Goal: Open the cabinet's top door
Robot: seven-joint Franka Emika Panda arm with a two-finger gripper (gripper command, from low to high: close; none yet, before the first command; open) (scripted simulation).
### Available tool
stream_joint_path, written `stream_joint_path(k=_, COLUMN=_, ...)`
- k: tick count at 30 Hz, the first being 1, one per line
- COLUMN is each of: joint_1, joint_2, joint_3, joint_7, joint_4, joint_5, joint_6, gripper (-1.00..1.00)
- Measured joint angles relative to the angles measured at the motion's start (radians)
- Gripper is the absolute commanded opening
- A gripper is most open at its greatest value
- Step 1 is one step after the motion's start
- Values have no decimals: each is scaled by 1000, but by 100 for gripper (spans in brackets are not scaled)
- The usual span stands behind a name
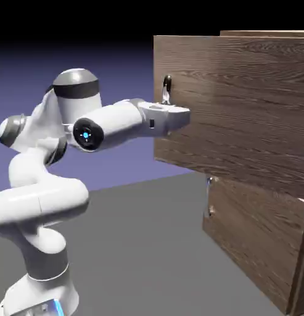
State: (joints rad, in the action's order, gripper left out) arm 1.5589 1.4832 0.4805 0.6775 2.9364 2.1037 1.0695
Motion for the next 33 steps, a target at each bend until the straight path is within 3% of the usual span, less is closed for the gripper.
stream_joint_path(k=7, joint_1=156, joint_2=-250, joint_3=-93, joint_7=203, joint_4=-84, joint_5=-235, joint_6=-272, gripper=-100)
stream_joint_path(k=14, joint_1=270, joint_2=-504, joint_3=-105, joint_7=424, joint_4=-226, joint_5=-475, joint_6=-437, gripper=-100)
stream_joint_path(k=33, joint_1=332, joint_2=-1192, joint_3=-27, joint_7=804, joint_4=-766, joint_5=-1023, joint_6=-534, gripper=-100)
